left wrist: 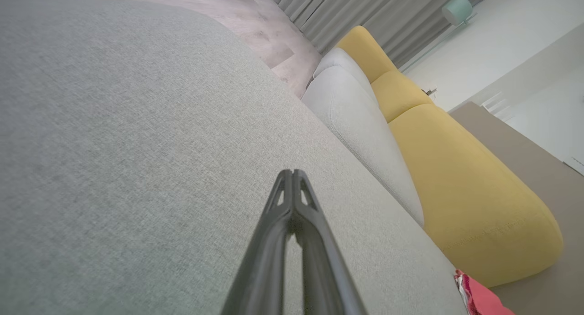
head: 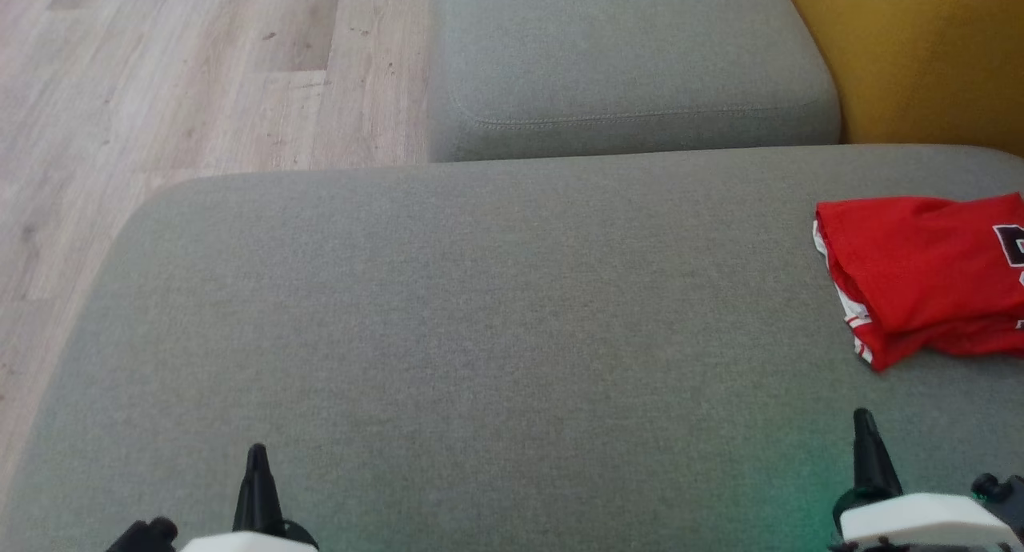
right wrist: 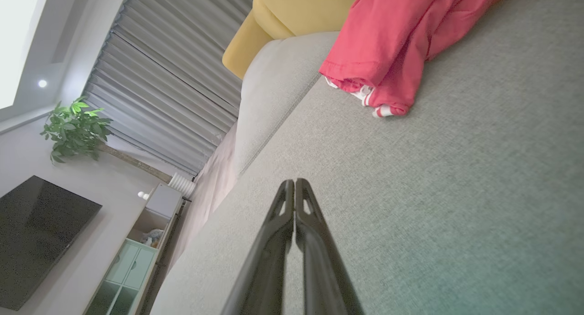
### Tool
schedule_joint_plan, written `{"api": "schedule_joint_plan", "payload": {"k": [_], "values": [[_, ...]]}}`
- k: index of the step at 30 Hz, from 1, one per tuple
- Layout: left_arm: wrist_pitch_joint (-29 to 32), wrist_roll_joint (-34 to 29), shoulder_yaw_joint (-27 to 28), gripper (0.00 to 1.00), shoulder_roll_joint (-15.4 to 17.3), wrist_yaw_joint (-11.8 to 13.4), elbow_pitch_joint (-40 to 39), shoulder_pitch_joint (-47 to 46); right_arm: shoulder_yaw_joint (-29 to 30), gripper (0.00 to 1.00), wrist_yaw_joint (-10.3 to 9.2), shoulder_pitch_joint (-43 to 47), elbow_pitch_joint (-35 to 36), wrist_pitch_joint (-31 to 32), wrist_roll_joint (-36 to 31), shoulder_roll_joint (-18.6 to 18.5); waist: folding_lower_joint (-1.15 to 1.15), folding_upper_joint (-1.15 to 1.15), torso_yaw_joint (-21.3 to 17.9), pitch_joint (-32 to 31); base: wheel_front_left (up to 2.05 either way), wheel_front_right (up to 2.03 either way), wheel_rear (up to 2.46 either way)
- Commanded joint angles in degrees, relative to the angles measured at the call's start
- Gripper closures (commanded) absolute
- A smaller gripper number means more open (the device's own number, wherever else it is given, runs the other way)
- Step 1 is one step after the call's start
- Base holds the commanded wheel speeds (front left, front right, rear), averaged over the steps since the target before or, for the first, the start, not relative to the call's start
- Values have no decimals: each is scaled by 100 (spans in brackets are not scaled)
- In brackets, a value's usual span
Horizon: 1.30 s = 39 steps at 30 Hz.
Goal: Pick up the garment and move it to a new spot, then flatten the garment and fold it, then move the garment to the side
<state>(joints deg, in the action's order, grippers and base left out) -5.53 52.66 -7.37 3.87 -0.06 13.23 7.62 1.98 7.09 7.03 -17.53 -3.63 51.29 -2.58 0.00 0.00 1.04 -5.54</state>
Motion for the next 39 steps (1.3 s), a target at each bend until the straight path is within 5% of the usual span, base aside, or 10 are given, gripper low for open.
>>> {"api": "schedule_joint_plan", "payload": {"k": [1, 39], "values": [[27, 160, 160, 100, 65, -54, -141, -390, -31, 100, 21, -342, 205, 39, 170, -26, 0, 0, -3, 13, 0, 0, 0], [661, 2711, 799, 100, 66, -495, -6, -1013, 284, 100, 33, -970, 298, 665, 2676, -29, 0, 0, -67, 371, 0, 0, 0]]}}
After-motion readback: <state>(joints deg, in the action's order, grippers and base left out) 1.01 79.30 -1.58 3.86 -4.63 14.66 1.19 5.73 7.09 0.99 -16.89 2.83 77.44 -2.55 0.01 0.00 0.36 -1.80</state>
